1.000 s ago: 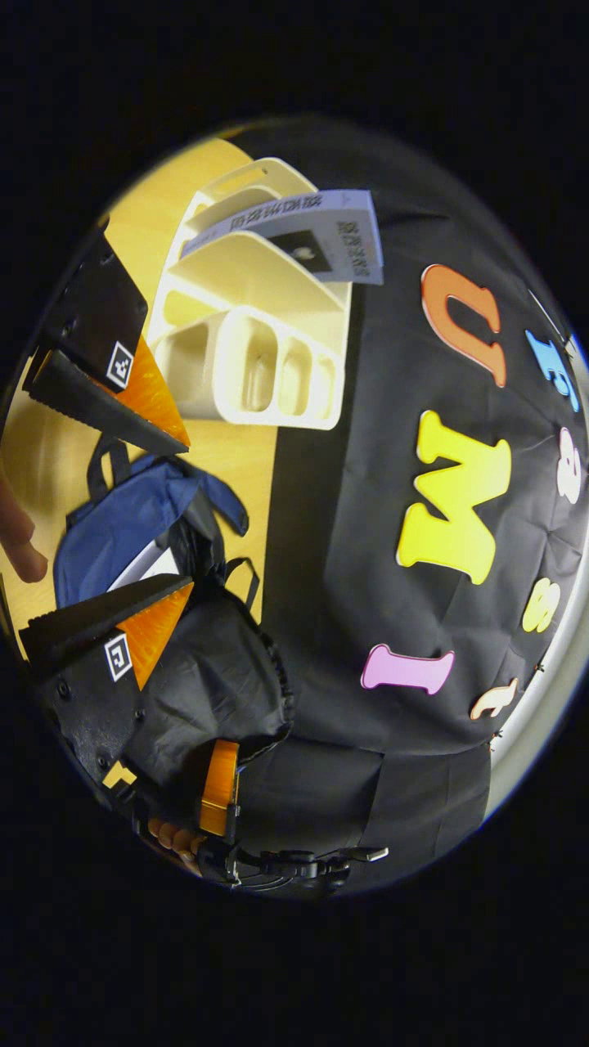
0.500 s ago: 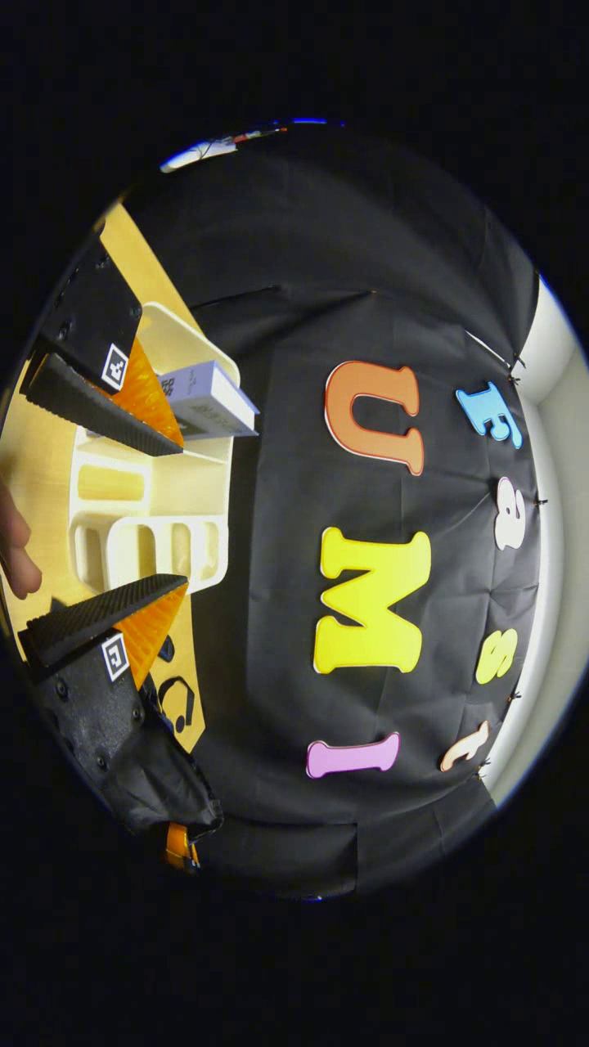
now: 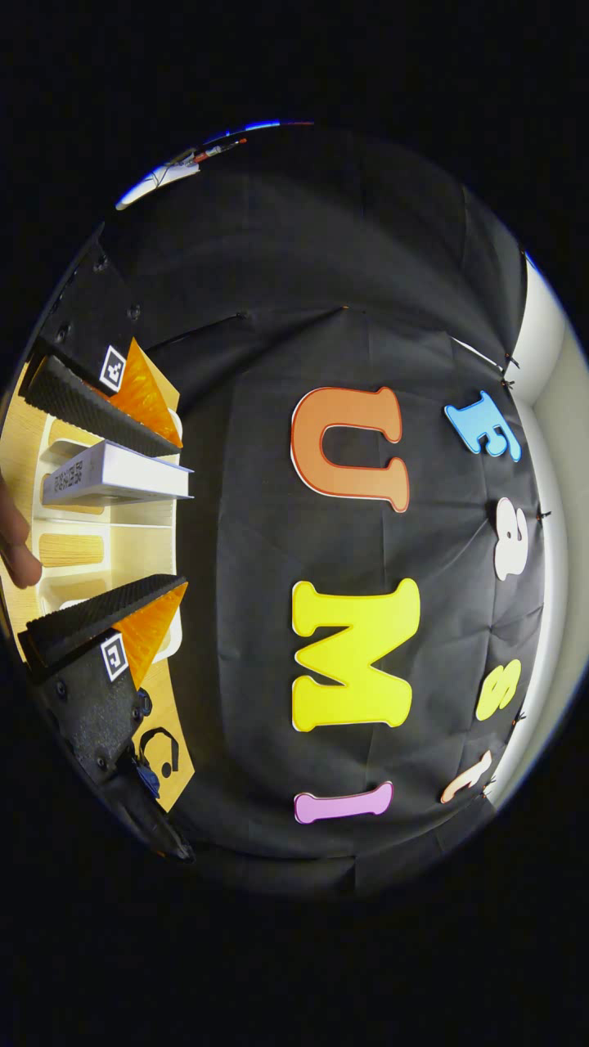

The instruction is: Open the schoolbag, grab two books from the bookshelf and put them into the schoolbag.

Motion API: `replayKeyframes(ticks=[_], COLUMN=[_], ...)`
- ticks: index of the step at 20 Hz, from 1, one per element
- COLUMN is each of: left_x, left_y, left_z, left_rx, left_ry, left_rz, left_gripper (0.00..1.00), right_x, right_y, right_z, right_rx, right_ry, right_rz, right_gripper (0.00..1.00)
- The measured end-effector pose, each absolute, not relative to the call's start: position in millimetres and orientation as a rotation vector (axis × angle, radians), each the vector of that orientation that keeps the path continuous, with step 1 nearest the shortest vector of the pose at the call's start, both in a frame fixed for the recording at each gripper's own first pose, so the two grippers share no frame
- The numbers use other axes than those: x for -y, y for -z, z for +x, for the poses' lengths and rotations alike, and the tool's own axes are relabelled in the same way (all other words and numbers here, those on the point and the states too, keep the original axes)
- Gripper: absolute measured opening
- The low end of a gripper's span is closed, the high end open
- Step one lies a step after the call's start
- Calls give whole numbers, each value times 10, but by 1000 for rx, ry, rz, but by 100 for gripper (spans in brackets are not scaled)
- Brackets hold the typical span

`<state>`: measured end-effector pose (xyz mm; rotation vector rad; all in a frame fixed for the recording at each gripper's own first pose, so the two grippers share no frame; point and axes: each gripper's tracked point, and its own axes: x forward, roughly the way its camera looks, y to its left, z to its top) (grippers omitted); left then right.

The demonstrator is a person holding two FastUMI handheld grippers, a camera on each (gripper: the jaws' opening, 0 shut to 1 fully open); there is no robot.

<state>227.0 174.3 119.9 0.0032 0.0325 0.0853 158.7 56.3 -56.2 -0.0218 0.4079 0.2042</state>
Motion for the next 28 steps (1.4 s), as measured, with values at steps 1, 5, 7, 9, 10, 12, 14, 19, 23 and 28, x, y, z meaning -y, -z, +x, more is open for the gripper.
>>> replayKeyframes(ticks=[1,5,7,9,10,12,14,19,23,28], left_x=[-1787,-1928,-1979,-1990,-2039,-2172,-2291,-2400,-2469,-2090], left_y=[-1178,-906,-815,-793,-767,-695,-627,-220,-173,-199], left_z=[2361,2708,2812,2886,2905,2947,2990,3068,3052,2835], left_rx=[-58,-237,-318,-361,-386,-428,-457,-658,-712,-745], left_ry=[-81,-57,-48,-53,-71,-127,-161,-219,-218,-116], left_rz=[5,70,136,168,183,218,225,133,154,69], left_gripper=[92,92,93,98,98,98,98,93,74,46], right_x=[-557,-597,-598,-571,-570,-558,-549,-522,-502,-506], right_y=[549,502,522,535,537,538,566,603,655,697], right_z=[1572,1465,1454,1459,1444,1429,1409,1423,1423,1434], right_rx=[-399,-375,-376,-377,-377,-375,-380,-389,-393,-405], right_ry=[-201,-221,-223,-219,-222,-225,-231,-228,-229,-225], right_rz=[-29,-28,-18,-8,-1,8,9,7,10,23], right_gripper=[5,5,5,5,5,5,5,5,5,5])
